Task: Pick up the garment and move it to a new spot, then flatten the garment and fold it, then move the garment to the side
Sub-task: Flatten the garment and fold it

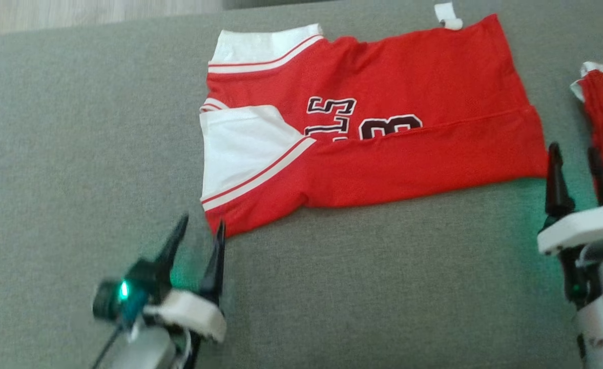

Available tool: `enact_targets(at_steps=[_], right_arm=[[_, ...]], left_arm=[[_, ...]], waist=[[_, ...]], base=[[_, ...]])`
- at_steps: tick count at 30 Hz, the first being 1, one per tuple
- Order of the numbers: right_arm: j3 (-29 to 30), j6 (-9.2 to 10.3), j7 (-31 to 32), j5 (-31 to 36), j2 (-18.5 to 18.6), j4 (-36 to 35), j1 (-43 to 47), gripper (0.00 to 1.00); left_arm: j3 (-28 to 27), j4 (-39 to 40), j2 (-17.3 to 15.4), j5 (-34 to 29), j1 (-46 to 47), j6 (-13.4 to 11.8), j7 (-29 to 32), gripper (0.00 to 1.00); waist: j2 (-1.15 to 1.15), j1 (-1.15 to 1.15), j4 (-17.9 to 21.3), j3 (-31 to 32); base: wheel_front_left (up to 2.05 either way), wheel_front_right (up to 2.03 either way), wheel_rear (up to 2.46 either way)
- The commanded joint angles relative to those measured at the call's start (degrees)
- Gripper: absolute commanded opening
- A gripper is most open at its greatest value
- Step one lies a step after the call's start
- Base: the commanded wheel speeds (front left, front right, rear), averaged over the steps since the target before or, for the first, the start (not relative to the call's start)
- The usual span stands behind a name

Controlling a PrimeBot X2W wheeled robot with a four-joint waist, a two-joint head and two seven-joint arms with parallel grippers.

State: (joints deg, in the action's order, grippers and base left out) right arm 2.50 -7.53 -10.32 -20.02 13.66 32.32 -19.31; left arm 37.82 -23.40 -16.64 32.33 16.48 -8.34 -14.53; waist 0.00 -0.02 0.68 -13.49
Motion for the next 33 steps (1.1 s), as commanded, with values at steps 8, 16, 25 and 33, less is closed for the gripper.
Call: enact_targets(at_steps=[8, 16, 25, 33], right_arm=[[-0.5, 0.04, 0.3, 0.5, -1.4, -4.2, 2.2, 1.0], [0.5, 0.04, 1.3, 1.0, -2.0, -4.7, 2.8, 1.0], [1.6, 0.04, 2.2, 1.8, -2.2, -4.0, 2.7, 1.0], [4.1, 0.04, 8.1, 4.0, -1.9, 1.2, 0.1, 1.0]], left_arm=[[-3.0, -1.2, 1.1, 3.6, -1.8, -2.0, 2.0, 1.0], [-2.1, -4.2, 1.4, 3.7, 0.5, -1.0, 3.3, 1.0], [1.1, -6.9, 1.4, 2.7, 3.4, 3.6, 4.5, 0.0], [1.0, -6.5, 0.3, 1.8, 4.2, 3.7, 2.5, 0.0]], waist=[[0.0, 0.02, 1.4, 1.3], [0.0, 0.02, 1.7, 1.0], [0.0, 0.02, 1.0, 0.6], [0.0, 0.02, 0.6, 0.6]], base=[[0.0, 0.0, 0.0], [0.0, 0.0, 0.0], [0.0, 0.0, 0.0], [0.0, 0.0, 0.0]])
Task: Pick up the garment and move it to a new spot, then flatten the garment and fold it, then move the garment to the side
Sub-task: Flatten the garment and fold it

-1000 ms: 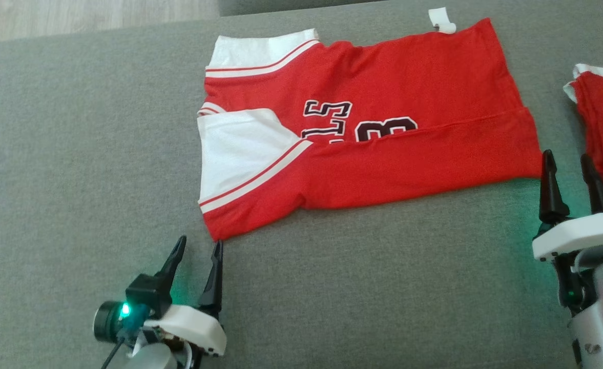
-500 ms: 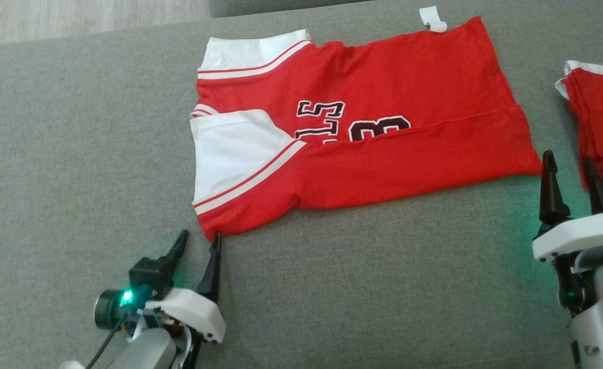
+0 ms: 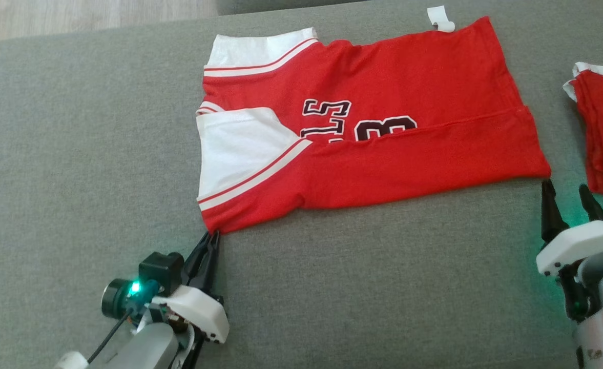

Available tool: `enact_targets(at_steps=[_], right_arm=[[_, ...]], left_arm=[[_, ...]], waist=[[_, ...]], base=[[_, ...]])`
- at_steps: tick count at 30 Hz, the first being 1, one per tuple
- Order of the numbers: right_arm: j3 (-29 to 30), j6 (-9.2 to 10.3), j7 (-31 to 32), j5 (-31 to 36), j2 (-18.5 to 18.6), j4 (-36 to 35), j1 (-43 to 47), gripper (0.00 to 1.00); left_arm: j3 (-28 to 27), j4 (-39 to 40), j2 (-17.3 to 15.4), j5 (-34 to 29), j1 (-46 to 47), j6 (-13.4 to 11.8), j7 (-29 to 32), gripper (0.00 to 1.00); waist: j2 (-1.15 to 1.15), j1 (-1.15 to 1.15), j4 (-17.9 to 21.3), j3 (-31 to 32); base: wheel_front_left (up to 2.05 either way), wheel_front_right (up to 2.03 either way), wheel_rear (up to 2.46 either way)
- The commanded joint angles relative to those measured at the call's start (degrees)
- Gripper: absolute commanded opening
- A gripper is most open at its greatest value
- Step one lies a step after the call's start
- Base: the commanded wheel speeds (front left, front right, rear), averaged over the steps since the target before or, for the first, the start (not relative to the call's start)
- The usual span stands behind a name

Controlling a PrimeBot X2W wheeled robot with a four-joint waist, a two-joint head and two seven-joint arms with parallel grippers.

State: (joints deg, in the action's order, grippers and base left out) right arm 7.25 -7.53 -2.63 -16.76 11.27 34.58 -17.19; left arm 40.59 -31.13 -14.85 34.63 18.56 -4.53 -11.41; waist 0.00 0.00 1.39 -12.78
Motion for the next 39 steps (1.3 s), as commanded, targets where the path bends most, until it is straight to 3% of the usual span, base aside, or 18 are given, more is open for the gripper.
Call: enact_targets(at_steps=[1, 13, 15, 16, 18, 19, 28, 39], right_arm=[[-0.4, 0.04, 1.1, 1.3, 0.6, -0.4, -2.6, 1.0], [2.9, 0.04, 7.2, 6.8, 1.1, 7.9, -9.8, 1.0], [2.7, 0.04, 8.1, 7.2, 1.1, 8.7, -10.3, 0.82], [2.6, 0.04, 8.6, 7.2, 1.0, 9.0, -10.5, 0.58], [2.4, 0.04, 8.9, 7.2, 1.2, 9.5, -10.7, 0.33], [2.1, 0.04, 9.2, 7.1, 1.2, 9.8, -10.9, 0.0], [1.0, 0.04, 9.0, 3.8, 3.0, 8.2, -8.3, 0.0], [-2.1, 0.04, 10.9, -1.9, 6.2, -0.2, 4.2, 0.0]], left_arm=[[-1.8, 1.5, -1.7, -0.7, 2.3, -0.2, -0.7, 0.0], [-1.2, 3.7, -2.7, -1.7, 3.7, -1.2, -0.5, 0.0], [-1.2, 4.0, -2.9, -1.8, 3.8, -1.4, -0.6, 0.0], [-1.3, 4.2, -2.9, -1.8, 3.8, -1.5, -0.6, 0.0], [-1.3, 4.6, -3.1, -1.8, 3.8, -1.8, -0.7, 0.0], [-1.4, 4.9, -3.3, -1.9, 3.7, -1.9, -0.8, 0.0], [-1.5, 8.5, -5.6, -2.0, 0.9, -3.7, -1.0, 0.0], [-0.1, 17.9, -9.1, -1.2, -9.7, -7.5, 1.5, 0.0]], waist=[[0.0, 0.0, -0.1, -0.2], [0.0, 0.0, -1.9, -1.5], [0.0, 0.0, -2.2, -1.6], [0.0, 0.0, -2.3, -1.7], [0.0, 0.0, -2.4, -1.7], [0.0, 0.0, -2.5, -1.7], [0.0, 0.0, -2.6, 0.1], [0.0, 0.0, -3.4, 7.0]], base=[[0.0, 0.0, 0.0], [0.0, 0.0, 0.0], [0.0, 0.0, 0.0], [0.0, 0.0, 0.0], [0.0, 0.0, 0.0], [0.0, 0.0, 0.0], [0.0, 0.0, 0.0], [0.0, 0.0, 0.0]])
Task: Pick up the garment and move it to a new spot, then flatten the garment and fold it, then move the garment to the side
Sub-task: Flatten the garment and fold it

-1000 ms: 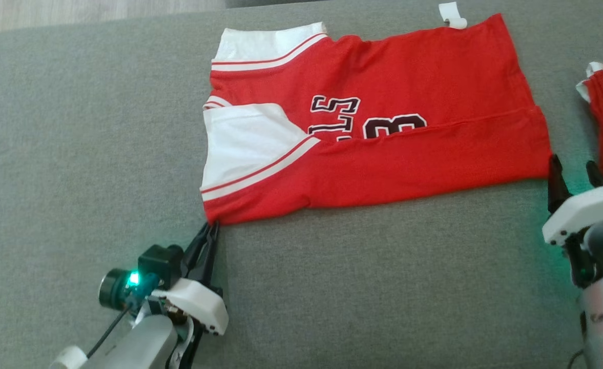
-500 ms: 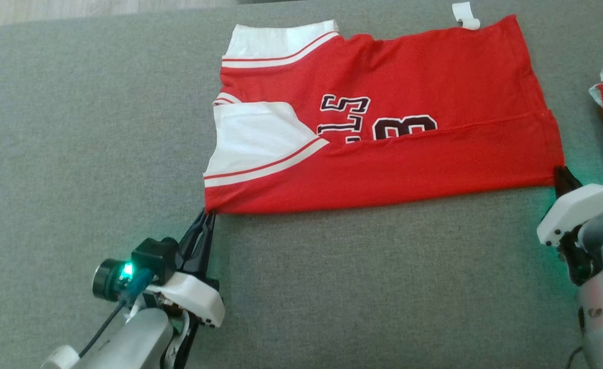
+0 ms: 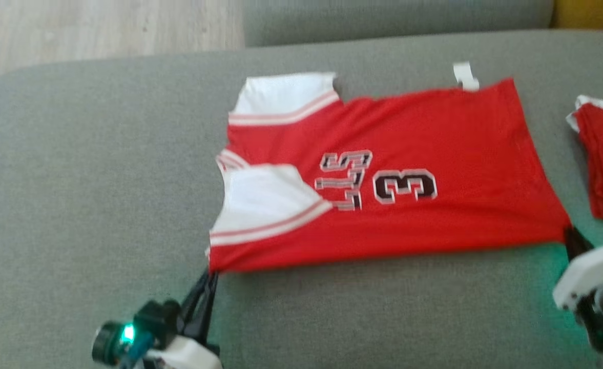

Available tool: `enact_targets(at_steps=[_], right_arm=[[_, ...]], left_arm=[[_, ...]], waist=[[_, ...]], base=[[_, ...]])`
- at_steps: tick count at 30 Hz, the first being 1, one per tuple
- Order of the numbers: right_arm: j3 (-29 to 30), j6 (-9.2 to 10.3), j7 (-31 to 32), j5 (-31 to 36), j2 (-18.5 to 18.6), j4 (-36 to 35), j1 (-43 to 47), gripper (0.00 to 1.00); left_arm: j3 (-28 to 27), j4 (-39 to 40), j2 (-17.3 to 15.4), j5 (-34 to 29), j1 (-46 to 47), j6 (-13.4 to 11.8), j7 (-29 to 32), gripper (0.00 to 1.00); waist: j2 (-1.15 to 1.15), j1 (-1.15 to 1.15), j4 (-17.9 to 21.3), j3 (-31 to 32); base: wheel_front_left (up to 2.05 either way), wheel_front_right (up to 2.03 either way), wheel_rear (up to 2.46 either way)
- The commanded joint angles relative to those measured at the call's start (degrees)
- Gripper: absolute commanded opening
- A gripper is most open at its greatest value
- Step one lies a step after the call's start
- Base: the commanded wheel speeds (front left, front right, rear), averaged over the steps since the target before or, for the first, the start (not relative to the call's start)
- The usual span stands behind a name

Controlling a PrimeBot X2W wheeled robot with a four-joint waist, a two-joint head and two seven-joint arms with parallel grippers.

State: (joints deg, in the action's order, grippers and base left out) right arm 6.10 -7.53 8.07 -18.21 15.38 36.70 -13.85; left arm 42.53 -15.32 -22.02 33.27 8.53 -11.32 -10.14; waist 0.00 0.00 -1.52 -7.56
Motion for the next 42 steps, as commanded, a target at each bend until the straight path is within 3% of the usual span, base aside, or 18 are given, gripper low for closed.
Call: enact_targets(at_steps=[1, 10, 18, 19, 20, 21, 22, 24, 35, 42], right_arm=[[-1.1, 0.04, 0.5, -0.7, 2.4, -3.2, 2.2, 0.0], [1.2, 0.04, 3.3, -1.8, 2.6, -11.1, 13.4, 0.0], [3.4, 0.04, 6.2, -1.1, 1.3, -16.7, 18.2, 0.0], [3.6, 0.04, 6.6, -1.0, 1.0, -17.3, 18.5, 0.27], [3.7, 0.04, 6.9, -0.8, 0.9, -17.9, 18.7, 1.0], [4.0, 0.04, 7.0, -0.4, 0.7, -18.4, 18.9, 1.0], [4.2, 0.04, 7.1, -0.1, 0.5, -19.0, 19.0, 1.0], [4.6, 0.04, 7.0, 0.1, 0.1, -20.2, 19.1, 1.0], [1.4, 0.04, 4.7, -1.4, -1.1, -30.1, 16.0, 1.0], [-2.6, 0.04, 3.3, -1.6, -2.1, -33.1, 12.1, 1.0]], left_arm=[[-1.8, 2.9, -2.1, 0.5, -0.7, -1.0, 0.7, 0.0], [-0.1, 9.3, -3.9, 2.1, -8.0, -3.3, 4.0, 0.0], [0.7, 11.4, -4.5, 2.7, -10.3, -4.0, 5.3, 0.0], [0.9, 11.4, -4.5, 2.8, -10.3, -3.9, 5.7, 0.0], [1.0, 11.4, -4.5, 2.9, -10.1, -3.8, 5.9, 0.0], [1.1, 11.3, -4.4, 3.0, -9.9, -3.8, 6.0, 0.0], [1.2, 11.4, -4.2, 3.1, -9.7, -3.5, 6.4, 0.37], [1.9, 11.5, -4.3, 2.6, -8.5, -2.8, 7.2, 1.0], [-0.6, 15.1, -7.4, -0.1, 7.6, 0.4, 13.4, 1.0], [-3.8, 9.1, -7.7, 2.0, 25.9, 7.4, 20.5, 1.0]], waist=[[0.0, 0.0, -0.6, 2.3], [0.0, 0.0, -2.0, 5.6], [0.0, 0.0, -1.9, 6.2], [0.0, 0.0, -1.8, 6.3], [0.0, 0.0, -1.7, 6.3], [0.0, 0.0, -1.6, 6.2], [0.0, 0.0, -1.4, 6.1], [0.0, 0.0, -1.3, 5.9], [0.0, 0.0, 1.3, 0.7], [0.0, 0.0, 4.2, -5.7]], base=[[0.0, 0.0, 0.0], [0.0, 0.0, 0.0], [0.0, 0.0, 0.0], [0.0, 0.0, 0.0], [0.0, 0.0, 0.0], [0.0, 0.0, 0.0], [0.0, 0.0, 0.0], [0.0, 0.0, 0.0], [0.0, 0.0, 0.0], [0.0, 0.0, 0.0]])
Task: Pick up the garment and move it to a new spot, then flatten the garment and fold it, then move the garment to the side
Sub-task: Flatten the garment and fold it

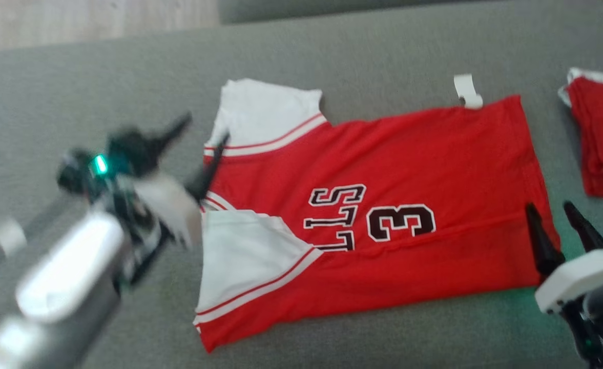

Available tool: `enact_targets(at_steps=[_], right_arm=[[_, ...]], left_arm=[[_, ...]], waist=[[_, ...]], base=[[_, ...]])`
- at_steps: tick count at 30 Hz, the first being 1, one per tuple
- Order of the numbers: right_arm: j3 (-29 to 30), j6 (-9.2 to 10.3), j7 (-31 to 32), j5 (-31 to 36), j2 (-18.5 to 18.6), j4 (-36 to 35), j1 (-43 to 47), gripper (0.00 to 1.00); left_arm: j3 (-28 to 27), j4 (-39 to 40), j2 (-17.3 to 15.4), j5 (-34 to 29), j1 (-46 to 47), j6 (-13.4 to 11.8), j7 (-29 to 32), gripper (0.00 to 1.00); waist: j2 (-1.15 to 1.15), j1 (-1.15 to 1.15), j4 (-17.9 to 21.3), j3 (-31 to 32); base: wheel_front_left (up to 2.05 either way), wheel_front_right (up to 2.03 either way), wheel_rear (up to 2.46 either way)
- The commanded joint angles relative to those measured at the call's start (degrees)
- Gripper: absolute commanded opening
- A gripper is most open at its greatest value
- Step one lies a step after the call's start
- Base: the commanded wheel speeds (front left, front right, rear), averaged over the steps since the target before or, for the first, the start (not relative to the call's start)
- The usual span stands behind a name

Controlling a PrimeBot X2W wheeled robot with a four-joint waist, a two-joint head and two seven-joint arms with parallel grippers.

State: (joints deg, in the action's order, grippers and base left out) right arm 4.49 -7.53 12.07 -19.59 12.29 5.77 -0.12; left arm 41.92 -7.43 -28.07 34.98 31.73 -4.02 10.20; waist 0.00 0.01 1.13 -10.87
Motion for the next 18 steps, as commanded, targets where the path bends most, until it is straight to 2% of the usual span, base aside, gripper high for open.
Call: enact_targets(at_steps=[1, 4, 8, 13, 18], right_arm=[[-1.5, 0.04, -0.8, -0.3, 1.0, -2.3, -2.3, 1.0], [-3.0, 0.04, -1.2, -0.5, 1.2, -2.6, -4.1, 1.0], [-4.8, 0.04, -1.7, -0.9, 1.7, -2.6, -6.6, 1.0], [-7.4, 0.04, -2.7, -1.8, 1.8, -1.7, -9.2, 1.0], [-8.5, 0.04, -3.7, -2.3, 1.8, -0.8, -10.5, 1.0]], left_arm=[[-3.5, -0.5, -1.5, 1.0, 5.3, 1.6, 1.5, 1.0], [-3.9, -6.0, -1.1, 3.2, 13.4, 6.1, 5.9, 1.0], [-4.2, -14.3, -0.6, 6.4, 22.6, 9.6, 12.0, 1.0], [-3.2, -24.5, -1.0, 9.2, 31.8, 11.2, 17.1, 1.0], [-1.0, -29.2, -1.8, 8.8, 35.2, 11.4, 19.2, 1.0]], waist=[[0.0, -0.01, 2.0, -3.5], [0.0, -0.01, 3.3, -6.5], [0.0, -0.01, 5.6, -9.8], [0.0, -0.01, 9.2, -14.0], [0.0, -0.01, 11.2, -16.1]], base=[[0.0, 0.0, 0.0], [0.0, 0.0, 0.0], [0.0, 0.0, 0.0], [0.0, 0.0, 0.0], [0.0, 0.0, 0.0]])
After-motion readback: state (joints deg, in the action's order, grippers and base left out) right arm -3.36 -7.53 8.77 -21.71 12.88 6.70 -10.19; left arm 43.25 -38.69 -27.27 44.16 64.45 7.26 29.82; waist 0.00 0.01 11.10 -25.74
